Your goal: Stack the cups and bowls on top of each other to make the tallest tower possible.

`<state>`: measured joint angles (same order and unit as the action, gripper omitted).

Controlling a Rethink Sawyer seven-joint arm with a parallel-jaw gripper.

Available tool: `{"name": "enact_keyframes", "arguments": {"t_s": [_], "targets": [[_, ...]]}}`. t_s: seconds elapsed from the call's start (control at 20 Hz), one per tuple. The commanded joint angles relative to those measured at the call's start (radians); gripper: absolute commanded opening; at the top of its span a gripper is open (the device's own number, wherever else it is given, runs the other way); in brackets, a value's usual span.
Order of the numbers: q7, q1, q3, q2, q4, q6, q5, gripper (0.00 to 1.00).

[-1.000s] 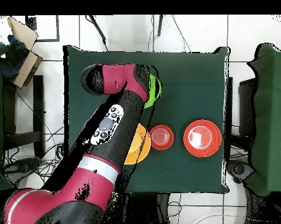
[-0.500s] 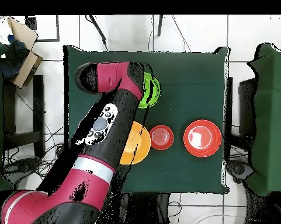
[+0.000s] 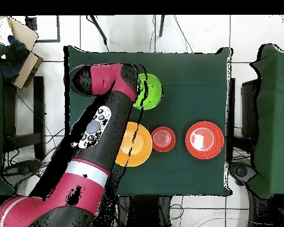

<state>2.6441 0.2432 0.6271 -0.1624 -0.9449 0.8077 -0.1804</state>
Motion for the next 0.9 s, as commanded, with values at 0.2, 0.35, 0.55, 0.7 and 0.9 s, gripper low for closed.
{"name": "enact_keyframes", "arguments": {"t_s": [0.2,0.35,0.55,0.7,0.9], "targets": [[0.148,0.03,-0.119,0.039,-0.023,0.001,-0.044,0.0],[0.152,0.03,-0.119,0.044,-0.032,-0.032,-0.048,0.0],[0.161,0.033,-0.111,0.055,-0.032,-0.068,-0.049,0.0],[0.156,0.029,-0.115,0.06,-0.041,-0.112,-0.048,0.0],[0.155,0.028,-0.112,0.068,-0.05,-0.158,-0.047,0.0]]}}
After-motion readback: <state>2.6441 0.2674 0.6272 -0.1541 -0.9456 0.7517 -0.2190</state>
